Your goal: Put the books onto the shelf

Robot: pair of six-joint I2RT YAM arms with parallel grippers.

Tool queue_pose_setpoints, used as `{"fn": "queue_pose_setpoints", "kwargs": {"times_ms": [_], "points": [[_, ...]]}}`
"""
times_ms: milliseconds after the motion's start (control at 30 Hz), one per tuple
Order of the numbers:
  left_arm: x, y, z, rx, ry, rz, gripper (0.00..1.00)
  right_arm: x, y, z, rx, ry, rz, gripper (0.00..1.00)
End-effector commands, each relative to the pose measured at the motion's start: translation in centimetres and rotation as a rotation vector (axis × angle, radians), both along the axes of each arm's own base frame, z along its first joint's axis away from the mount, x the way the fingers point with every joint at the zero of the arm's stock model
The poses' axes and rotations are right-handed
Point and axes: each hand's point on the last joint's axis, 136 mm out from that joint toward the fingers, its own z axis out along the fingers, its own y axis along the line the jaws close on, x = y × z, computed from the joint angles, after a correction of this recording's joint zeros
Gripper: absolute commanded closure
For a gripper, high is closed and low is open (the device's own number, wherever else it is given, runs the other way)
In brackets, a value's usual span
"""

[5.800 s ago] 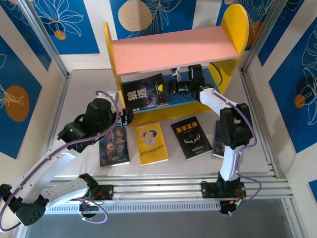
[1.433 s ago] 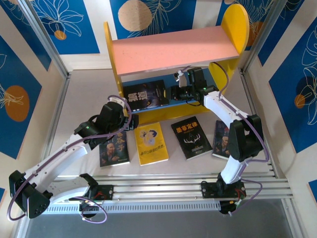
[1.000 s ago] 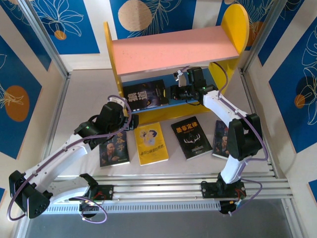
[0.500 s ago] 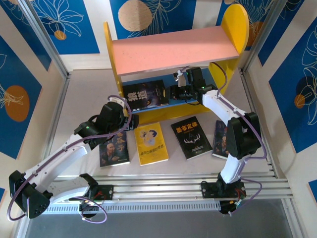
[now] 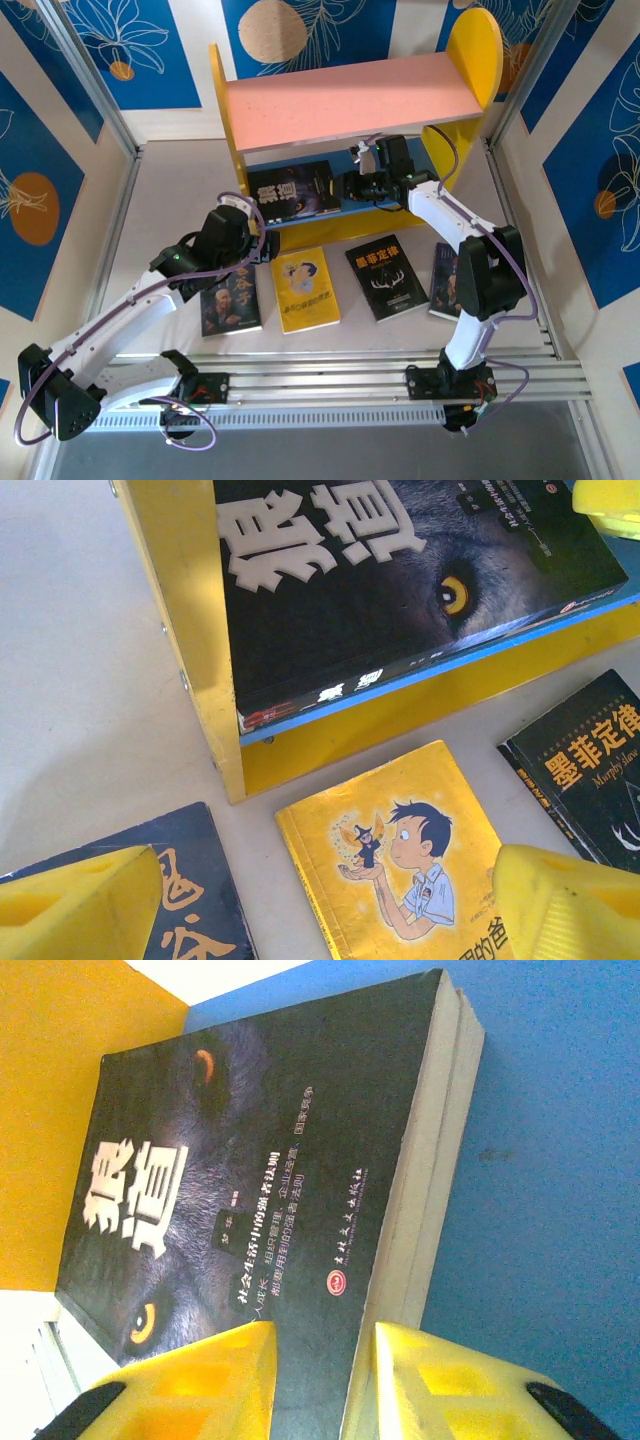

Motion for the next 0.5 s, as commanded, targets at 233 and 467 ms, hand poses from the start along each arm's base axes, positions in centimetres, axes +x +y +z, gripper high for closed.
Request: {"fn": "queue_pose_setpoints", "kwargs": {"times_ms": [233,467], "points": [[0.21,0.71,0.78,-0.001,-0.02,0.023,0.14,-0.03,2.11,1.58,0.051,-0.033,0.053,0.68],[0.23,0.71,0.64,0.002,-0.017,0.023,0.14,0.09,2.28,1.63,0.056,-0.031,0.055,0.69]]}}
